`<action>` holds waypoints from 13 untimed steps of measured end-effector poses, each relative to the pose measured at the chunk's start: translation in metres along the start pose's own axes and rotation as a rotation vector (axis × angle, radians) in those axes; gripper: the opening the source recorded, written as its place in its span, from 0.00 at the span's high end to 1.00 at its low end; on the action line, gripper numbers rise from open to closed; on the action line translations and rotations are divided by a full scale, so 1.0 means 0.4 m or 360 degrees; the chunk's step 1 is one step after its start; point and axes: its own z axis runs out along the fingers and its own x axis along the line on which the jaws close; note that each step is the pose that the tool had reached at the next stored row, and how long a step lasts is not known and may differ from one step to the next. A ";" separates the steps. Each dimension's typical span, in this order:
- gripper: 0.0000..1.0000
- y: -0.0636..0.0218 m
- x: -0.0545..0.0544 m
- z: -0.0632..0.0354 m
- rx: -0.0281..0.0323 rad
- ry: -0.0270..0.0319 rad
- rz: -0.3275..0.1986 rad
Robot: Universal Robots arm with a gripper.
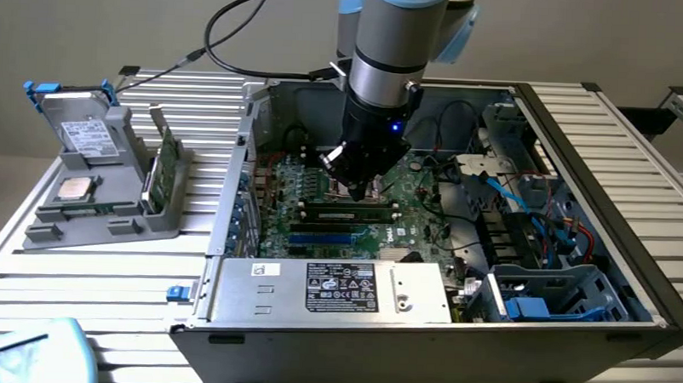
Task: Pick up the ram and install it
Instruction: 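Press down the ram until it locks into place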
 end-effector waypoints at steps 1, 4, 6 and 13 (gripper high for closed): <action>0.89 0.000 0.000 0.000 0.00011 0.00000 0.0011; 0.89 0.000 0.001 0.000 0.00043 0.00001 0.0042; 0.89 0.001 0.001 0.000 0.00069 0.00004 0.0062; 0.89 0.001 0.002 0.001 0.00206 0.00032 0.0143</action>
